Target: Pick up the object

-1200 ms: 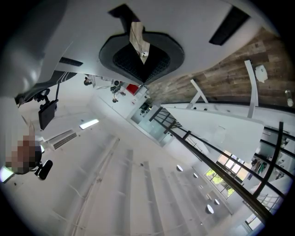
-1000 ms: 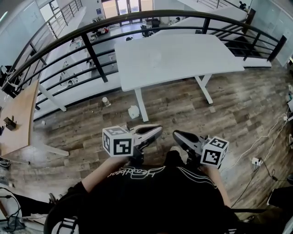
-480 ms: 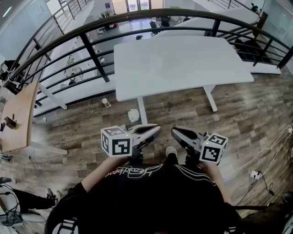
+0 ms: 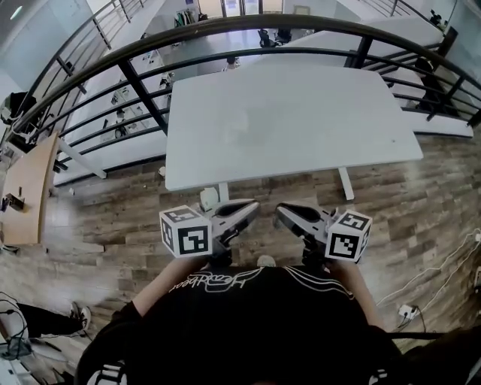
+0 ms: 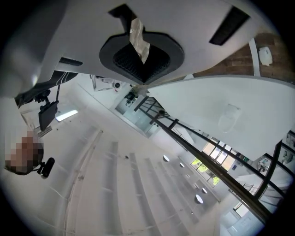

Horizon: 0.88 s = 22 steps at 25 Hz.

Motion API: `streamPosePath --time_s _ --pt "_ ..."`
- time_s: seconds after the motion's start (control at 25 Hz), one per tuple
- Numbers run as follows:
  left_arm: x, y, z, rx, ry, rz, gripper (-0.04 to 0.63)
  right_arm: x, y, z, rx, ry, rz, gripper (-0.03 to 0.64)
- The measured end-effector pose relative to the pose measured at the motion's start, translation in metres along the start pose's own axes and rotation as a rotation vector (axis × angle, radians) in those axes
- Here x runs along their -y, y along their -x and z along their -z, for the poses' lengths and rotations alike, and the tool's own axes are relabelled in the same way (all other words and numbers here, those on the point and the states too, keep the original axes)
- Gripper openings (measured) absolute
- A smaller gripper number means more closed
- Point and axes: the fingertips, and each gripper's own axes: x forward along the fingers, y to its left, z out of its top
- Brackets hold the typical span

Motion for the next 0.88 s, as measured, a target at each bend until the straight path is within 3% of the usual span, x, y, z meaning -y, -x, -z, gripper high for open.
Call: streamPosePath --time_s 0.28,0.52,0.88 --pt "-0.005 -0.008 0.006 0.035 -0.020 -0.020 0.008 0.014 0.005 -0.008 0.017 0.030 -0.017 0.023" --pt "-0.019 -0.015 -0.001 0.060 -0.008 -0.098 0.008 0.040 0.013 -0.019 0.017 0.006 -0.053 0.021" --pt "-0.029 -0.037 -0.008 0.020 -0.013 -0.118 0.008 0.060 0.027 -0.026 0.049 -0.010 -0.039 0.022"
